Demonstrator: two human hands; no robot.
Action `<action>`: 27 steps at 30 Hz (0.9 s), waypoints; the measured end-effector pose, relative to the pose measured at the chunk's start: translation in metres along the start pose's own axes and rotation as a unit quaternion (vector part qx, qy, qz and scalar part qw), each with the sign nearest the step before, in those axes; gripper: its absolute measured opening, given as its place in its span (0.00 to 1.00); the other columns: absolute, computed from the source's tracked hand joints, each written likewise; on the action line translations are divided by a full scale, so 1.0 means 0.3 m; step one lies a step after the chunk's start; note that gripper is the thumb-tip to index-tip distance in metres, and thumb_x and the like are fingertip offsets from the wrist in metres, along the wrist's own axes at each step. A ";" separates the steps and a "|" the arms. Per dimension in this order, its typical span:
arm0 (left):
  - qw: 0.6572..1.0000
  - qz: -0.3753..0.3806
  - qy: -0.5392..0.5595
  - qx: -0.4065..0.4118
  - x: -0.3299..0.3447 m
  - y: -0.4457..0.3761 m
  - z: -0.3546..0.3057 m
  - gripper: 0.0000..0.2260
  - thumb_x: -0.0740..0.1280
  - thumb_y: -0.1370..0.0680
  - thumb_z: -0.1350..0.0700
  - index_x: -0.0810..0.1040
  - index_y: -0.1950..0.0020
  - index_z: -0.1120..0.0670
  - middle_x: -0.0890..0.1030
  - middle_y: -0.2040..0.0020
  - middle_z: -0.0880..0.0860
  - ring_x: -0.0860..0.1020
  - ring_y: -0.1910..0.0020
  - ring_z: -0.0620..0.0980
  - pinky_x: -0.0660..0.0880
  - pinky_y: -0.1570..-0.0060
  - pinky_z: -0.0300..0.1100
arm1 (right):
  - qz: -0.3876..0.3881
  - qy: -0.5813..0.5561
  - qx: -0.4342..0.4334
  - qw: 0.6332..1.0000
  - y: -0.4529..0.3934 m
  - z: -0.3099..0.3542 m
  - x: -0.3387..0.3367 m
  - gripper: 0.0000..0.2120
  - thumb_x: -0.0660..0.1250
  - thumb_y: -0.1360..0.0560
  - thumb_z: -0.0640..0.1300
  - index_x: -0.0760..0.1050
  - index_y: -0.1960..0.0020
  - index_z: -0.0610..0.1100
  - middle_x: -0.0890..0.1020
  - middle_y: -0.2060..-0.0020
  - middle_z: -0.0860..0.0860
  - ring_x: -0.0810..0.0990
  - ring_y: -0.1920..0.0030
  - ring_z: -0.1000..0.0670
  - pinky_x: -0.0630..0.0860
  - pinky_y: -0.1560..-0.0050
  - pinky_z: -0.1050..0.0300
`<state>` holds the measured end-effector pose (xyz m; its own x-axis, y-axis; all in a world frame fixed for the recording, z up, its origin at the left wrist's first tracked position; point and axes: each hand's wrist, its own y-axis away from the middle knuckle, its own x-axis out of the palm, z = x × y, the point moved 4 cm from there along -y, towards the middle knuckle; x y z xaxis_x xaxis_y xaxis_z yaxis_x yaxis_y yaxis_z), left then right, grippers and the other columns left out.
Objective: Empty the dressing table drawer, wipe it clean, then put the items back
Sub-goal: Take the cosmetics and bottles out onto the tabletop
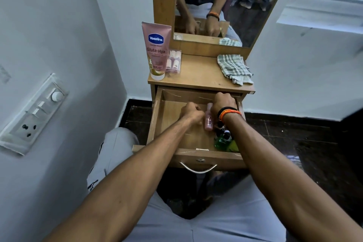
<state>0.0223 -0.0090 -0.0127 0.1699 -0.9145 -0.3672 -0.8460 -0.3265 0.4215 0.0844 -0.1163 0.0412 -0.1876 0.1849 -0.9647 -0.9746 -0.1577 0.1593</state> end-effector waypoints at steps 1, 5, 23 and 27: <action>1.000 0.003 0.002 -0.011 0.006 -0.006 0.002 0.11 0.70 0.28 0.57 0.81 0.47 0.55 0.85 0.53 0.54 0.86 0.59 0.51 0.84 0.54 0.49 | 0.007 0.003 -0.005 1.000 0.003 0.004 0.005 0.11 0.66 0.22 0.46 0.78 0.46 0.39 0.81 0.48 0.39 0.81 0.47 0.36 0.78 0.53 0.49; 0.997 0.029 0.057 -0.043 0.050 -0.067 0.045 0.25 0.69 0.37 0.50 0.78 0.41 0.57 0.85 0.52 0.56 0.86 0.60 0.53 0.85 0.55 0.52 | 0.029 -0.026 -0.003 0.999 -0.001 0.009 0.029 0.12 0.64 0.21 0.46 0.78 0.45 0.38 0.81 0.47 0.38 0.80 0.46 0.36 0.78 0.49 0.49; 0.986 -0.010 0.158 -0.049 -0.024 -0.016 0.066 0.12 0.71 0.30 0.56 0.80 0.49 0.60 0.85 0.50 0.62 0.84 0.54 0.57 0.81 0.50 0.51 | 0.116 -0.203 0.097 0.968 -0.029 0.030 0.071 0.12 0.74 0.31 0.47 0.74 0.58 0.42 0.82 0.49 0.40 0.83 0.51 0.43 0.83 0.53 0.51; 0.983 -0.023 0.182 -0.016 -0.066 0.047 0.046 0.06 0.70 0.27 0.64 0.82 0.52 0.58 0.85 0.52 0.58 0.84 0.50 0.55 0.83 0.49 0.52 | 0.179 -0.264 0.112 0.941 -0.016 0.014 0.071 0.21 0.79 0.33 0.44 0.76 0.45 0.39 0.83 0.53 0.42 0.82 0.67 0.49 0.79 0.68 0.57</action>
<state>0.0001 0.0079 -0.0110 0.3819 -0.9217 -0.0681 -0.8178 -0.3713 0.4397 0.0845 -0.1076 0.0206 -0.4854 0.6240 -0.6124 -0.8279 -0.1028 0.5514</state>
